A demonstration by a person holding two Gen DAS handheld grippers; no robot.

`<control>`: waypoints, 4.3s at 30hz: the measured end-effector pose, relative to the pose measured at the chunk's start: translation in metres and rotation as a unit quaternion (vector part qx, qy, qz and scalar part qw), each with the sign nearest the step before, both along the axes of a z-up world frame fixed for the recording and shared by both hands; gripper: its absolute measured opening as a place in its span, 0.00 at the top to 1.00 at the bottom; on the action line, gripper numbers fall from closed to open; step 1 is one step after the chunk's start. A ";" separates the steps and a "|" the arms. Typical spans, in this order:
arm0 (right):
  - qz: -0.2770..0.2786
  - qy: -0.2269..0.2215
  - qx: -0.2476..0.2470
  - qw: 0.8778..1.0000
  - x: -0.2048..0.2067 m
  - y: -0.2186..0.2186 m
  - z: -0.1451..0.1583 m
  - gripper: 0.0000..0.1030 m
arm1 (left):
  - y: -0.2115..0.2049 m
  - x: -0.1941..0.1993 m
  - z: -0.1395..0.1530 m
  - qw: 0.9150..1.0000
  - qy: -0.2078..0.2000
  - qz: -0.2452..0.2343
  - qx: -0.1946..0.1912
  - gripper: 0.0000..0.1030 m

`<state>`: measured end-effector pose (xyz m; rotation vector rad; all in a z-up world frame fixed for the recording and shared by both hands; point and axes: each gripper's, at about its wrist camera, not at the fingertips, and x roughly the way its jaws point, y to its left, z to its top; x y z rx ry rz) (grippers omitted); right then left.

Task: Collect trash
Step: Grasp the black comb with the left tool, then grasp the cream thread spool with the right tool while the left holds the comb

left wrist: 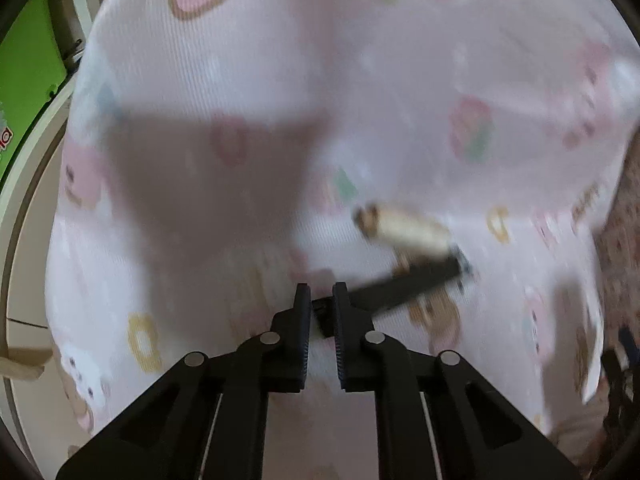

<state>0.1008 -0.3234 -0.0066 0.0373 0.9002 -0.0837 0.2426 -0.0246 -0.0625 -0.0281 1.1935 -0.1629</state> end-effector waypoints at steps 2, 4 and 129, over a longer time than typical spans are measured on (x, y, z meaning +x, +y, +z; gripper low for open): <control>0.001 -0.001 0.002 1.000 -0.001 0.000 0.001 0.23 | -0.008 -0.014 -0.001 1.000 0.009 -0.025 0.006 0.96; 0.001 -0.003 0.001 1.000 -0.001 0.001 0.002 0.23 | -0.014 -0.027 -0.001 0.999 0.014 -0.039 -0.004 0.97; 0.228 -0.033 0.054 0.972 0.039 0.143 0.021 0.73 | 0.063 -0.127 0.073 0.980 -0.188 0.059 -0.015 0.88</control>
